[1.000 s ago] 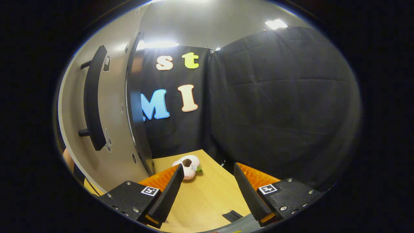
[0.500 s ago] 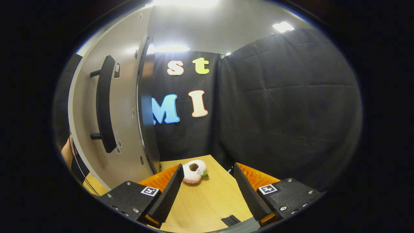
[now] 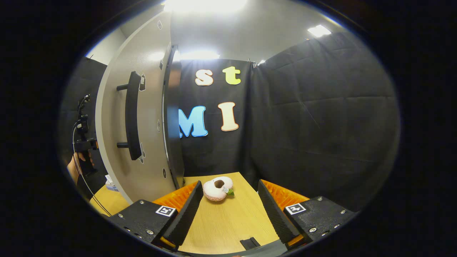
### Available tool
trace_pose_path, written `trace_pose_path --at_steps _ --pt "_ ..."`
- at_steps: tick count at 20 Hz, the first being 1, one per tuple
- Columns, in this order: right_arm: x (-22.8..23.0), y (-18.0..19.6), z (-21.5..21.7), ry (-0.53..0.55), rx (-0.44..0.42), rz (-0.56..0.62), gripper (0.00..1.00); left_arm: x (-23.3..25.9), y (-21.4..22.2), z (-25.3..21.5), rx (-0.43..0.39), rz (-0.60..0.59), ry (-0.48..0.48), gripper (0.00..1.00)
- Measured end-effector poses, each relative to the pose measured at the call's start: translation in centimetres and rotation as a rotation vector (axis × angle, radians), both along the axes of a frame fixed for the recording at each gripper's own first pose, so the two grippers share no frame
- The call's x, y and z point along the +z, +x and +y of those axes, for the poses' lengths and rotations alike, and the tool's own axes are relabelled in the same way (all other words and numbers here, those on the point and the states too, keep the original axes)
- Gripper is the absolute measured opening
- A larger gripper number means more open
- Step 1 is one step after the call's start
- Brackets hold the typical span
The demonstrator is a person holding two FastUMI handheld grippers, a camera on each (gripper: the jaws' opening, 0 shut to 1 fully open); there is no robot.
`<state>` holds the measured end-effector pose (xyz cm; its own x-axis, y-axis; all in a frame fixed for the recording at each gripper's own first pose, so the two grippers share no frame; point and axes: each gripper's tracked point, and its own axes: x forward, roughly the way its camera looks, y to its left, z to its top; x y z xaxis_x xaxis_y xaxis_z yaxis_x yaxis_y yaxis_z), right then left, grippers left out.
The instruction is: Open the cabinet door with the right hand, grasp the bottle in the cabinet with the left hand and place it on the coaster, then close the cabinet door with the right hand.
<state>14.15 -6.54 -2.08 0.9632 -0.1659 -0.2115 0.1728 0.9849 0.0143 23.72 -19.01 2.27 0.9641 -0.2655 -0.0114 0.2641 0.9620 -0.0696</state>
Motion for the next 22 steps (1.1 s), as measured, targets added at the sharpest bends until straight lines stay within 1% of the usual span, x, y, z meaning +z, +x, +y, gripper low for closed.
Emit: trace_pose_path --at_steps 2,3,7,11,15,16,19,20,21,22 --pt "0.0 -0.4 0.0 0.003 0.014 -0.008 0.95 -0.2 -1.9 0.7 0.013 -0.011 0.001 0.7" --pt "0.1 -0.6 0.1 0.008 0.022 -0.009 0.95 -0.5 -2.7 1.1 0.021 -0.015 -0.001 0.66" --pt "-0.5 -1.1 0.2 0.024 0.049 -0.002 0.95 -2.0 -6.2 2.5 0.053 -0.017 0.016 0.66" --pt "-0.9 -1.5 0.9 0.039 0.077 0.002 0.95 -3.6 -9.6 3.7 0.063 -0.013 0.024 0.66" --pt "-0.8 -1.8 1.4 0.03 0.102 0.0 0.95 -5.8 -12.2 4.8 0.082 0.01 0.013 0.66" --pt "-0.8 -2.0 1.5 0.03 0.105 -0.002 0.96 -6.3 -12.7 5.0 0.084 0.009 0.013 0.61" --pt "-1.0 -2.1 2.1 0.042 0.113 -0.001 0.95 -8.3 -14.4 5.4 0.086 0.02 0.015 0.61" --pt "-1.0 -2.2 2.1 0.043 0.114 0.001 0.95 -9.0 -14.9 5.6 0.088 0.028 0.018 0.66" --pt "-1.1 -2.2 2.1 0.041 0.114 0.004 0.95 -9.8 -15.3 5.8 0.09 0.033 0.021 0.61" --pt "-1.2 -2.2 2.2 0.04 0.113 0.006 0.95 -10.4 -15.8 6.1 0.091 0.036 0.023 0.61"
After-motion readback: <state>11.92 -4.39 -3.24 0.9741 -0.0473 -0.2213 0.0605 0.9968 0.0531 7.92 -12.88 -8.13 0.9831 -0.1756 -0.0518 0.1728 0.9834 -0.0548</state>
